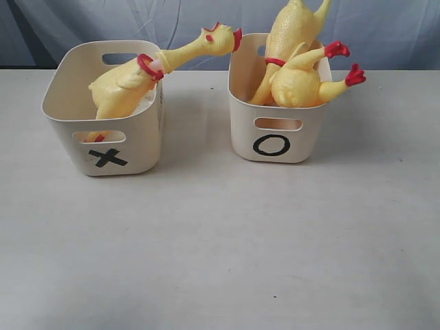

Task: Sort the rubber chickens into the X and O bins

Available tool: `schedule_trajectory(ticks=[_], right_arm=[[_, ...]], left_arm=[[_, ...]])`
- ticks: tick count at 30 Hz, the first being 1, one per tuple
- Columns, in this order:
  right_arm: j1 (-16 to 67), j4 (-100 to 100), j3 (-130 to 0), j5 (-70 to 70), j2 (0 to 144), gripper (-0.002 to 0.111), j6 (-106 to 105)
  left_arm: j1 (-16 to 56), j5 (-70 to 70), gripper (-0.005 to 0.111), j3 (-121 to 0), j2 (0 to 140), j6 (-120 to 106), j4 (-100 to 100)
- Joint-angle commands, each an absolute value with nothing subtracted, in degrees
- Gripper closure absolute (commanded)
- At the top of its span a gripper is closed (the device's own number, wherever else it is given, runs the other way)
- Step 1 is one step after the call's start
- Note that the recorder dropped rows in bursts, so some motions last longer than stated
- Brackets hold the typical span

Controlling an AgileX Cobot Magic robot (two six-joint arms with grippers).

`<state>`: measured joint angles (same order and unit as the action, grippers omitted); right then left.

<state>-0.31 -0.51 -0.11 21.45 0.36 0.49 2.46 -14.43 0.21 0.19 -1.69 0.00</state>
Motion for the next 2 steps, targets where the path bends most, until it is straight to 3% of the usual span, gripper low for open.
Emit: schedule_trajectory(ticks=[1, 2], right_arm=[[-0.7, -0.5, 0.0, 20.6, 0.0, 0.109, 0.0], [-0.7, -0.5, 0.0, 20.6, 0.0, 0.109, 0.0]], left_arm=[[2.5, -13.7, 0.107, 0.0, 0.0, -1.6, 0.0], [2.5, -13.7, 0.107, 0.0, 0.0, -1.6, 0.0]])
